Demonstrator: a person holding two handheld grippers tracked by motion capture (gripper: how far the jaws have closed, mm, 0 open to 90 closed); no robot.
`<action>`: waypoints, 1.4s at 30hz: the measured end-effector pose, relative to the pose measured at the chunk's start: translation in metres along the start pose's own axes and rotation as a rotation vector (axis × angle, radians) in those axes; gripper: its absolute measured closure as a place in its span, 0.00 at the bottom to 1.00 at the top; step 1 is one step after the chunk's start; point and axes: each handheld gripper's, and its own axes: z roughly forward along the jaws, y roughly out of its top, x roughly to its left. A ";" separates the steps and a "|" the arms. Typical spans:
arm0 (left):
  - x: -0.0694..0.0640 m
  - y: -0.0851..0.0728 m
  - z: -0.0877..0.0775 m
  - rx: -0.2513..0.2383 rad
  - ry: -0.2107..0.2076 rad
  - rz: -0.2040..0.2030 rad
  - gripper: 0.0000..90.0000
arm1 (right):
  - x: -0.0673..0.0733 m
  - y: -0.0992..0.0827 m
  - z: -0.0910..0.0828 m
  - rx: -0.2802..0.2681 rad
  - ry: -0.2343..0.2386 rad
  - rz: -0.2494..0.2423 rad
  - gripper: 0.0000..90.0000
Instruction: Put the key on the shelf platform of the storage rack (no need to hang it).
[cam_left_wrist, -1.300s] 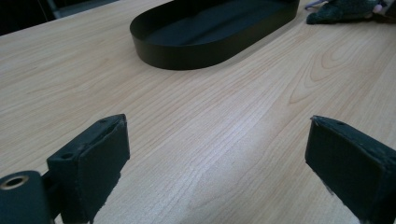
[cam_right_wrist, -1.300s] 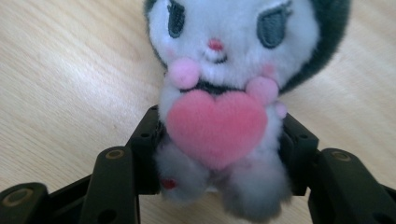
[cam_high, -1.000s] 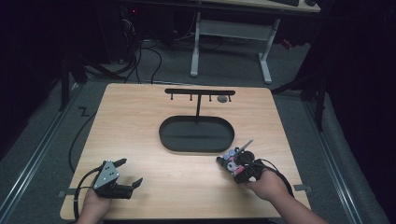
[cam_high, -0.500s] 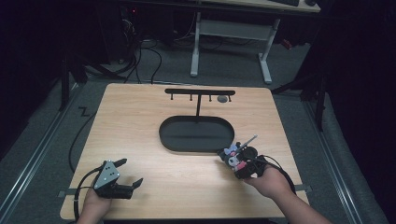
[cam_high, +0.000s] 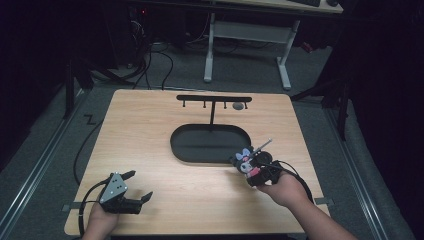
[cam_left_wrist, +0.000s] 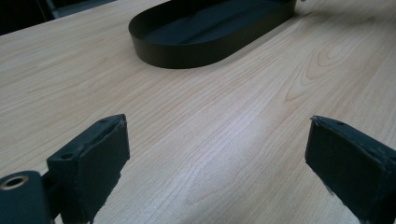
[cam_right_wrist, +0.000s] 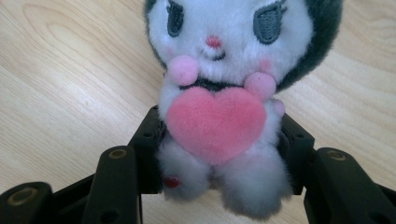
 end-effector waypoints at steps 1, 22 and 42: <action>0.000 0.000 0.000 0.000 0.000 0.000 0.08 | 0.000 0.000 0.000 0.000 0.000 0.000 0.53; 0.004 0.000 0.000 0.002 0.004 0.003 0.08 | 0.000 0.050 -0.002 -0.043 0.002 -0.001 0.53; 0.005 -0.001 0.000 0.002 -0.003 0.003 0.09 | -0.002 0.093 0.025 -0.057 0.025 0.008 0.53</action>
